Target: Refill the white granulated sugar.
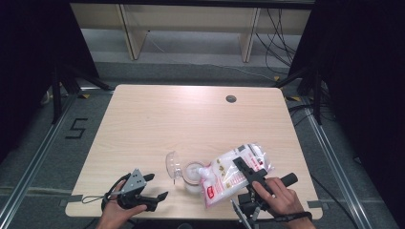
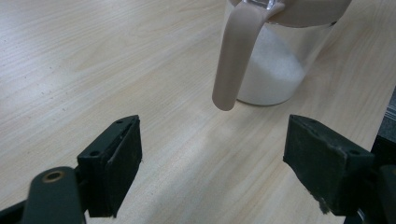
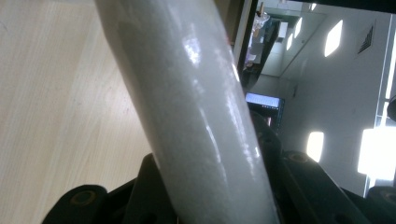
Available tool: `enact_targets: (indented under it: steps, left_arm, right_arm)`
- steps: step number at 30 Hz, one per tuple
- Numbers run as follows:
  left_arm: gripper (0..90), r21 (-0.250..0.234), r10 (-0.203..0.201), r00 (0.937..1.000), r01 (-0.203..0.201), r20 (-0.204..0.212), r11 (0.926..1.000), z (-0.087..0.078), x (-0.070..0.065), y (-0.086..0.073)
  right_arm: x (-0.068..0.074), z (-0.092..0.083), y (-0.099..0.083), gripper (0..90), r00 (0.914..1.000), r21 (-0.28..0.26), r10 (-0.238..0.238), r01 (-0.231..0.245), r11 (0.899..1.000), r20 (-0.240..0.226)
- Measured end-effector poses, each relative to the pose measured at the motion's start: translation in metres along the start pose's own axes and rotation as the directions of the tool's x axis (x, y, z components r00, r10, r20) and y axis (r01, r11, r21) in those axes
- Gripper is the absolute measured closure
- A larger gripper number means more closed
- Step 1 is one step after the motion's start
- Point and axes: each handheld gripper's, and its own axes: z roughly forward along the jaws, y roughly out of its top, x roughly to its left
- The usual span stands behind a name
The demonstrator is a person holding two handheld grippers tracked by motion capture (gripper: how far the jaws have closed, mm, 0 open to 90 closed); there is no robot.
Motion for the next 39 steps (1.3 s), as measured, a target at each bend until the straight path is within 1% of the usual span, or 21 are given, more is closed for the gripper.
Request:
enact_targets:
  steps: [2, 5, 8, 10, 12, 13, 16, 17, 18, 20, 26, 28, 29, 30, 31, 32, 33, 35, 36, 37, 39]
  left_arm:
    - [18.9, 0.0, 0.001, 1.0, -0.001, 0.0, 1.0, 0.0, 0.0, 0.0]
    - [18.9, -0.002, -0.006, 1.0, 0.006, -0.001, 1.0, 0.0, 0.0, 0.0]
    - [19.0, 0.012, 0.011, 0.9999, -0.011, -0.005, 0.9999, -0.001, 0.001, 0.0]
    - [19.0, -0.011, -0.015, 0.9999, 0.015, 0.006, 0.9998, 0.0, -0.001, 0.0]
    - [18.9, 0.009, 0.007, 1.0, -0.007, -0.004, 0.9999, -0.001, 0.001, 0.0]
    - [19.0, 0.004, 0.001, 1.0, -0.001, -0.001, 1.0, -0.001, 0.001, 0.0]
    - [18.9, -0.01, -0.014, 0.9999, 0.014, 0.006, 0.9998, 0.0, -0.001, 0.0]
    - [18.9, -0.01, -0.014, 0.9999, 0.014, 0.005, 0.9998, 0.0, 0.0, 0.0]
    - [19.0, -0.011, -0.015, 0.9999, 0.015, 0.005, 0.9998, 0.0, 0.0, 0.0]
    - [18.9, 0.012, 0.011, 0.9999, -0.01, -0.005, 0.9999, -0.001, 0.002, 0.0]
    - [18.9, -0.011, -0.015, 0.9999, 0.015, 0.006, 0.9998, 0.0, -0.001, 0.0]
    - [18.9, -0.012, -0.016, 0.9999, 0.016, 0.006, 0.9998, 0.0, 0.0, 0.0]
    - [18.9, -0.012, -0.016, 0.9999, 0.016, 0.007, 0.9998, 0.0, 0.0, 0.0]
    - [18.9, -0.007, -0.011, 0.9999, 0.011, 0.007, 0.9999, -0.001, 0.0, 0.0]
    - [18.9, -0.012, -0.012, 0.9999, 0.013, 0.006, 0.9999, 0.0, 0.0, 0.0]
    - [18.9, -0.008, -0.012, 0.9999, 0.012, 0.007, 0.9999, 0.0, 0.0, 0.0]
    - [18.9, -0.01, -0.011, 0.9999, 0.011, 0.006, 0.9999, 0.0, 0.0, 0.0]
    - [18.9, -0.011, -0.012, 0.9999, 0.012, 0.006, 0.9999, 0.0, 0.0, 0.0]
    - [18.9, -0.009, -0.002, 1.0, 0.002, 0.005, 1.0, -0.001, 0.001, 0.0]
    - [18.9, -0.01, 0.009, 0.9999, -0.009, 0.006, 0.9999, -0.001, 0.001, 0.001]
    - [18.9, -0.013, -0.003, 1.0, 0.003, 0.003, 0.9999, -0.001, 0.0, 0.001]
  right_arm:
    - [-0.005, 0.0, -0.001, 69.3, 0.9984, -0.015, -0.055, 0.056, 0.998, 0.014]
    - [-0.001, -0.002, -0.003, 69.5, 0.9999, 0.004, 0.009, -0.009, 1.0, 0.005]
    - [-0.005, -0.003, -0.004, 69.7, 0.9983, -0.008, -0.056, 0.056, 0.998, 0.019]
    - [-0.002, -0.004, -0.004, 69.7, 0.9999, 0.001, -0.015, 0.015, 1.0, 0.005]
    - [-0.004, -0.004, -0.003, 69.8, 0.9989, -0.018, -0.044, 0.044, 0.999, 0.017]
    - [-0.001, -0.005, -0.002, 69.9, 0.9999, -0.004, -0.016, 0.016, 1.0, 0.004]
    - [0.0, -0.004, -0.001, 70.1, 1.0, -0.008, 0.001, -0.001, 1.0, -0.005]
    - [-0.002, -0.003, -0.001, 70.1, 0.9993, -0.028, -0.035, 0.036, 0.999, 0.007]
    - [-0.002, -0.003, -0.001, 70.1, 0.9992, -0.031, -0.039, 0.039, 0.999, 0.006]
    - [0.0, -0.003, 0.0, 70.2, 0.9999, -0.014, -0.012, 0.012, 1.0, -0.009]
    - [0.001, -0.002, 0.0, 70.5, 0.9998, -0.026, 0.008, -0.008, 1.0, -0.018]
    - [0.004, -0.002, -0.001, 70.5, 0.9986, -0.028, 0.046, -0.047, 0.999, -0.027]
    - [0.003, -0.001, -0.001, 70.6, 0.9985, -0.034, 0.048, -0.049, 0.998, -0.027]
    - [0.0, 0.0, -0.001, 70.7, 0.9997, -0.057, 0.018, -0.019, 0.998, -0.018]
    - [0.003, 0.0, -0.002, 70.8, 0.9977, -0.05, 0.061, -0.063, 0.997, -0.03]
    - [0.003, -0.001, -0.003, 70.8, 0.9968, -0.041, 0.071, -0.072, 0.997, -0.037]
    - [0.001, 0.0, -0.003, 70.9, 0.9985, -0.06, 0.045, -0.047, 0.997, -0.031]
    - [0.002, 0.001, -0.004, 71.0, 0.9971, -0.073, 0.068, -0.07, 0.995, -0.033]
    - [0.006, -0.001, -0.004, 71.2, 0.9899, -0.053, 0.129, -0.132, 0.99, -0.059]
    - [0.003, 0.001, -0.005, 71.3, 0.9944, -0.084, 0.095, -0.099, 0.992, -0.047]
    - [0.008, 0.001, -0.007, 71.7, 0.9811, -0.074, 0.178, -0.183, 0.98, -0.077]
